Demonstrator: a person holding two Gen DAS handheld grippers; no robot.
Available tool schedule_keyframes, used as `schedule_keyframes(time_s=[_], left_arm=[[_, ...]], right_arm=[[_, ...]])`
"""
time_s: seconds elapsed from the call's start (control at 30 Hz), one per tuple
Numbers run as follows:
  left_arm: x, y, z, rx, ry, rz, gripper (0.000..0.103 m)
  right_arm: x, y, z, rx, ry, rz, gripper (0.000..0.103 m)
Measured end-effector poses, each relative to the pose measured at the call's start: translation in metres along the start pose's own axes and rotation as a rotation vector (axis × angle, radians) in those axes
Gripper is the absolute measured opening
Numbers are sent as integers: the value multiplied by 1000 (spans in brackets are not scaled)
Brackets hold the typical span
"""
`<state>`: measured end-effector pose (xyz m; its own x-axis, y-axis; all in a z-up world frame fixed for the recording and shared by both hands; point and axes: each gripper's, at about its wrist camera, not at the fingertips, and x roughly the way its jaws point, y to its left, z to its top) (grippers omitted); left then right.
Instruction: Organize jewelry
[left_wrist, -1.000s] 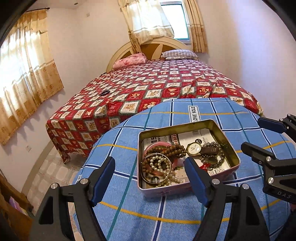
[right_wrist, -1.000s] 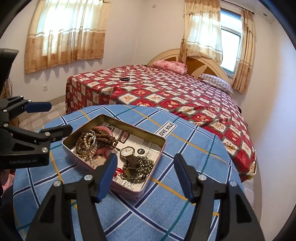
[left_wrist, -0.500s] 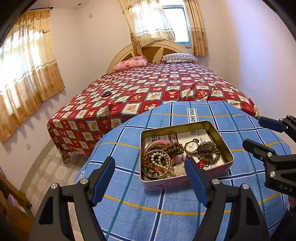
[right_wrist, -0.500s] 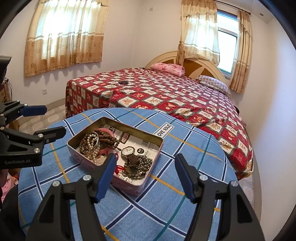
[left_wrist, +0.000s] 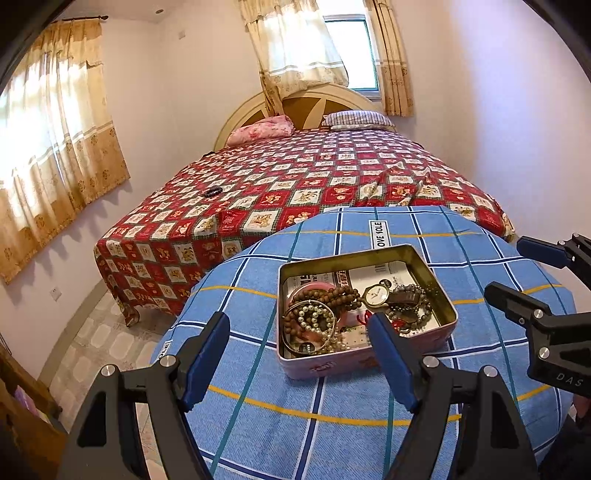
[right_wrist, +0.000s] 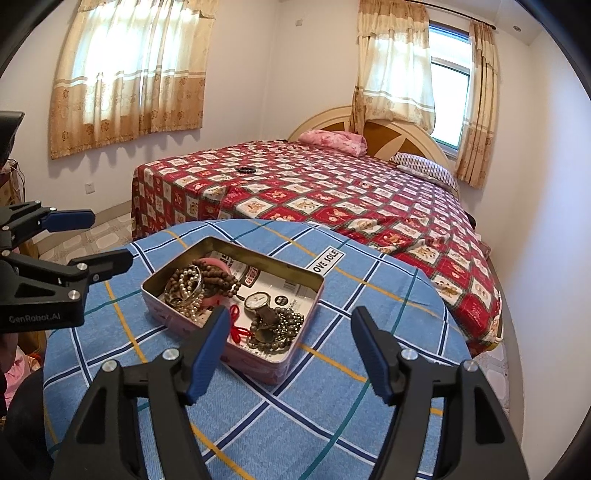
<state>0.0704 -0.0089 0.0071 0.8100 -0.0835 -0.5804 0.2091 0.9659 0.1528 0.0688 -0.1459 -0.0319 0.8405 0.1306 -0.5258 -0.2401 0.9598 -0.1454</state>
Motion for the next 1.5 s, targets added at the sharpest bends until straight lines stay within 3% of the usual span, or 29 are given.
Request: schedule_keyframes(time_s=[0.87,1.5], left_arm=[[-2,2,1,-26,-1,5,78],[1,5,-3,-29,-10,17,85]], right_arm=[[-8,-9,1,5,-12,-11,73],[-5,-12,-5,9,4,-16,73]])
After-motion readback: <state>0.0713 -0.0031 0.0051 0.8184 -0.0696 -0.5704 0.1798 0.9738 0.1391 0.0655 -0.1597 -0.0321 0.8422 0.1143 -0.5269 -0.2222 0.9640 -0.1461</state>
